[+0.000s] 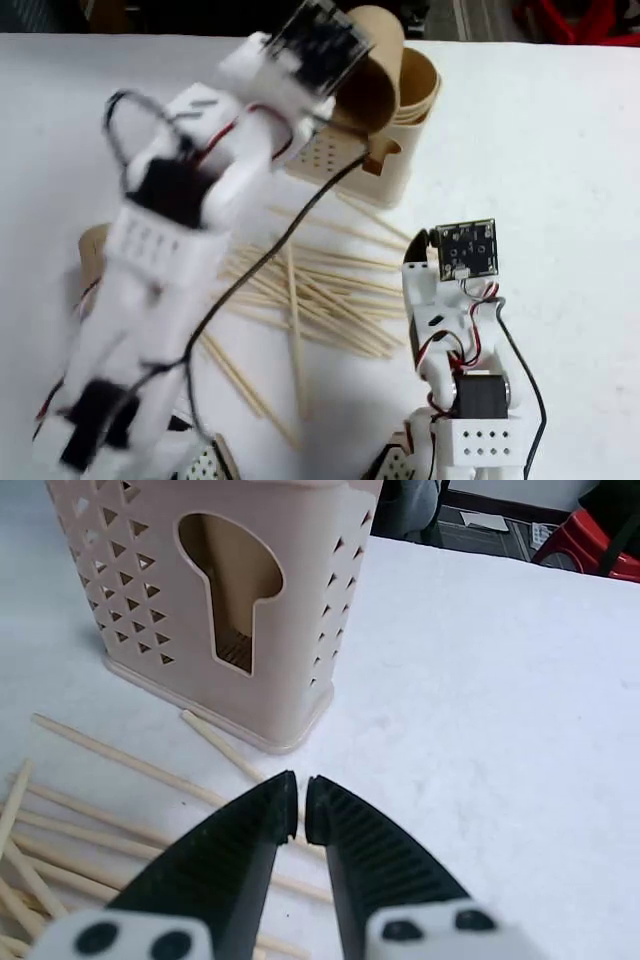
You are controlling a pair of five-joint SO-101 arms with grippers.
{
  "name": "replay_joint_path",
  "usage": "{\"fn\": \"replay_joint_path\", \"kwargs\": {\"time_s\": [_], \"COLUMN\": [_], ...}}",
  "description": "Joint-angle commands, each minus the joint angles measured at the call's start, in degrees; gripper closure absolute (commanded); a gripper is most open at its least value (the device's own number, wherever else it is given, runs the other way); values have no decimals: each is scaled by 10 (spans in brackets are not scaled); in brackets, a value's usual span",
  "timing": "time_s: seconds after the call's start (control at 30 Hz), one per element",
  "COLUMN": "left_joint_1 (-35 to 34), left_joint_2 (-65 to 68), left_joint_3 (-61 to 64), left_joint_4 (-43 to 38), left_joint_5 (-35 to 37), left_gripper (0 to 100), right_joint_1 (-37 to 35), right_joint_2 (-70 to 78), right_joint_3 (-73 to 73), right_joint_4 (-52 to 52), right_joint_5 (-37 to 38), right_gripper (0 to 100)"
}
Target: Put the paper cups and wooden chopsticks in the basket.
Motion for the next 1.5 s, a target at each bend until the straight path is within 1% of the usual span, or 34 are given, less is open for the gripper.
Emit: {"fn": "replay_joint_path", "kwargs": {"time_s": [0.0,0.2,0.4,0.43,0.5,0.53,0.63,0.7,0.97,1.13,1.3,1.37,1.47], "left_joint_1": [13,17,15,14,14,14,5,-1,-4,-3,-3,0,3], "left_joint_2": [94,204,268,275,290,298,327,349,432,482,529,538,538], "left_joint_3": [-136,-244,-327,-338,-362,-371,-396,-411,-498,-559,-587,-595,-626], "left_joint_4": [40,81,102,100,91,83,49,32,16,-39,-108,-109,-66], "left_joint_5": [5,5,5,5,10,25,106,132,130,131,127,127,127], "left_gripper": [978,977,976,972,934,906,828,808,819,823,895,897,897], "right_joint_1": [5,3,3,3,3,3,3,3,3,3,3,2,2], "right_joint_2": [-7,-7,-7,-7,-7,-8,-8,-8,-8,-8,-8,-8,-8], "right_joint_3": [-4,-4,-4,-4,-4,-4,-4,-4,-4,-4,-4,-4,-4], "right_joint_4": [-12,-12,-11,-11,-11,-10,-9,-9,-9,-9,-9,-9,-9], "right_joint_5": [1,1,1,1,1,1,1,1,1,1,1,1,1], "right_gripper": [968,968,967,967,967,967,967,967,967,967,967,967,967]}}
